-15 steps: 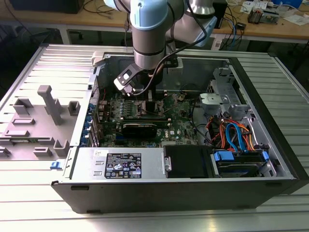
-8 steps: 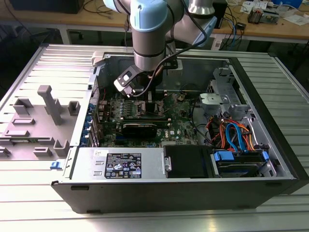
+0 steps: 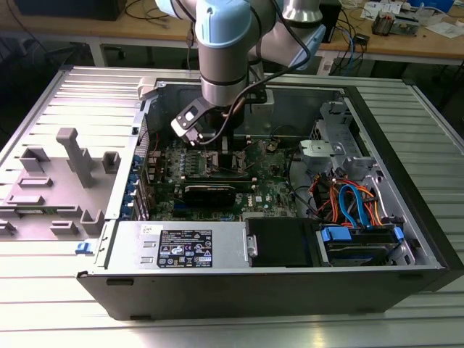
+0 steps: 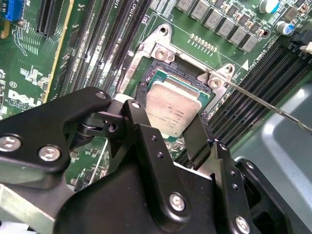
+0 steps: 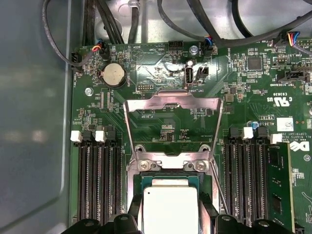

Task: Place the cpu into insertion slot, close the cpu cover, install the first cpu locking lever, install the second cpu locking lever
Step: 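Place the cpu into insertion slot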

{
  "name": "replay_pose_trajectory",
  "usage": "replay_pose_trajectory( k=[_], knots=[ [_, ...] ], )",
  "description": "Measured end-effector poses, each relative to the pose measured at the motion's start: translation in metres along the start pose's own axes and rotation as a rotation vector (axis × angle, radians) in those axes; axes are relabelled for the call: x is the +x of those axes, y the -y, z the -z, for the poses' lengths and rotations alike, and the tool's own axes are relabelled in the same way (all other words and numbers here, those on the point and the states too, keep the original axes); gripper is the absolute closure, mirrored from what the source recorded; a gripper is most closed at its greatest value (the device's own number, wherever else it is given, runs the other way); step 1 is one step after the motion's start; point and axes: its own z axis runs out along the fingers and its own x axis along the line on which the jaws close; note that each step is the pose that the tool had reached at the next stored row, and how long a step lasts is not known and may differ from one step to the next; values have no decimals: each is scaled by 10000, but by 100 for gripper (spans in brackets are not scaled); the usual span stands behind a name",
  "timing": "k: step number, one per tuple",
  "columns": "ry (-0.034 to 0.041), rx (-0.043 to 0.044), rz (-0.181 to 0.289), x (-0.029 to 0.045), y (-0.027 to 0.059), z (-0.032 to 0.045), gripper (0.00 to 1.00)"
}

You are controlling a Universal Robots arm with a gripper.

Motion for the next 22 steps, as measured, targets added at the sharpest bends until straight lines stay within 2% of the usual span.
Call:
replay_pose_trajectory(
  k=[6, 9, 12, 17, 22],
  knots=[
    [53, 2, -199, 9, 0, 0, 45],
    [58, 138, -231, 9, -2, 0, 45],
    [56, 218, -202, 9, -35, -3, 45],
    [42, 234, 110, 4, -37, -6, 45],
    [42, 234, 119, -23, -37, -6, 45]
  ],
)
